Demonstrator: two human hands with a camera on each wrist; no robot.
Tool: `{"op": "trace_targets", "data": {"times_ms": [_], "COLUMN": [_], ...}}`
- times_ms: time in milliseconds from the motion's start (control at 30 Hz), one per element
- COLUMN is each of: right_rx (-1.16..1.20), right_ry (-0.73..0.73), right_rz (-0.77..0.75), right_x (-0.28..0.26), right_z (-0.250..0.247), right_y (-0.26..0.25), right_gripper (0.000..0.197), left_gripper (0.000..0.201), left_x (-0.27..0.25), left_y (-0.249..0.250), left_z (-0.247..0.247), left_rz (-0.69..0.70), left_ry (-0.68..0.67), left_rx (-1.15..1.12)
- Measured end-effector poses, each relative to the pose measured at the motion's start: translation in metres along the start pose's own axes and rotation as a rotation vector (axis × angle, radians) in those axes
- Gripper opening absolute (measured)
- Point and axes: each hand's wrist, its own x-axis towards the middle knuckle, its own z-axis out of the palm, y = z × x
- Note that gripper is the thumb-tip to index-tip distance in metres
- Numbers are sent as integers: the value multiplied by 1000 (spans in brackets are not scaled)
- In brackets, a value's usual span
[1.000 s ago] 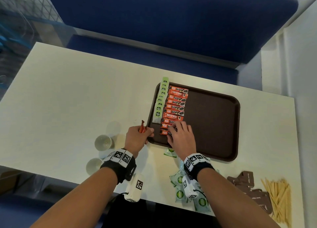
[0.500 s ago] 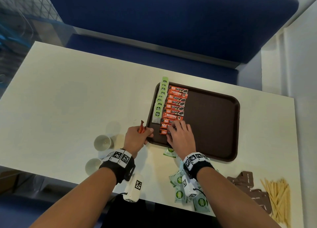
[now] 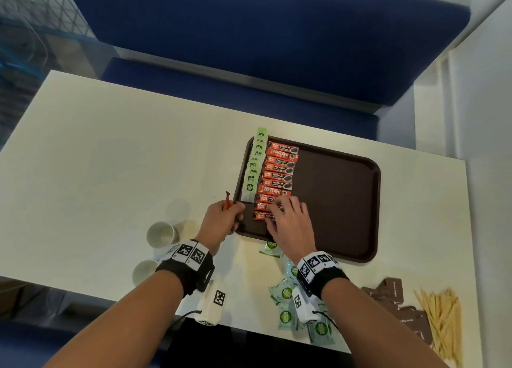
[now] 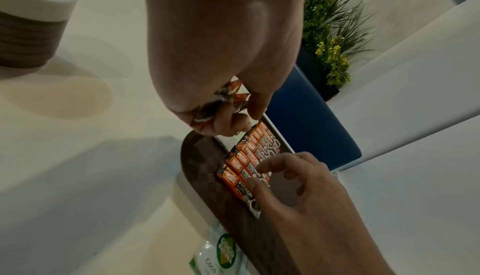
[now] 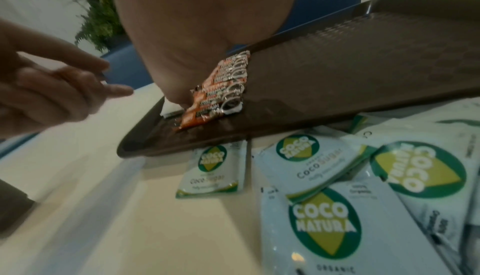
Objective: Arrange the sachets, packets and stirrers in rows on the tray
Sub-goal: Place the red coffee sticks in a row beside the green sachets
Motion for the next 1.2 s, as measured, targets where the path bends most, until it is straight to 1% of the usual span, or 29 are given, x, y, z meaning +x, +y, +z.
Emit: {"op": "trace_targets", "data": {"times_ms": [67, 100, 167, 233, 333, 367, 433, 500, 600, 667, 733, 867, 933, 1067, 1200], "right_rx": [91, 176, 437, 757, 1137, 1214, 1298, 1356, 1431, 1421, 1382, 1247, 1137, 893, 609], "right_ry": [26, 30, 19, -47, -183, -223, -253, -226, -131, -85, -74, -90, -79, -20, 13], "right_rz": [59, 104, 222, 347, 450, 462, 466, 483, 563, 578, 574, 560, 520, 402, 328], "right_x": [-2, -3, -4, -3, -4, -4, -4, -4, -5, -7, -9, -13, -15, -17, -16], "right_z": [-9, -14, -25, -38, -59, -63, -67, -64, -59, -59, -60, -60, -60, -57, -43], "right_y": [2, 3, 4, 5, 3, 1, -5, -11, -16, -14, -11, -4, 0, 0, 1], "right_gripper": [23, 20, 12, 7, 11, 14, 21, 25, 24, 23, 21, 18, 19, 23, 23], "left_gripper": [18, 20, 23, 23, 28, 30, 30, 29, 31, 33, 33, 28, 26, 17, 24], "left_x": [0, -2, -6, -9, -15, -17, -19, -20, -18, -17, -16, -13, -9, -9, -9], "left_y": [8, 14, 24, 31, 38, 40, 40, 39, 36, 33, 31, 28, 26, 25, 24], "left_z": [5, 8, 15, 21, 30, 32, 37, 41, 43, 43, 42, 41, 40, 40, 40], "left_rz": [-34, -38, -31, 0, 49, 56, 64, 64, 72, 80, 93, 116, 141, 183, 174], "left_ry": [-52, -84, -166, -250, -359, -377, -400, -419, -419, -400, -370, -202, -146, -129, -121], "left_rx": [-67, -121, -254, -329, -352, -361, -383, -360, -294, -235, -185, -131, -62, 46, 105]}}
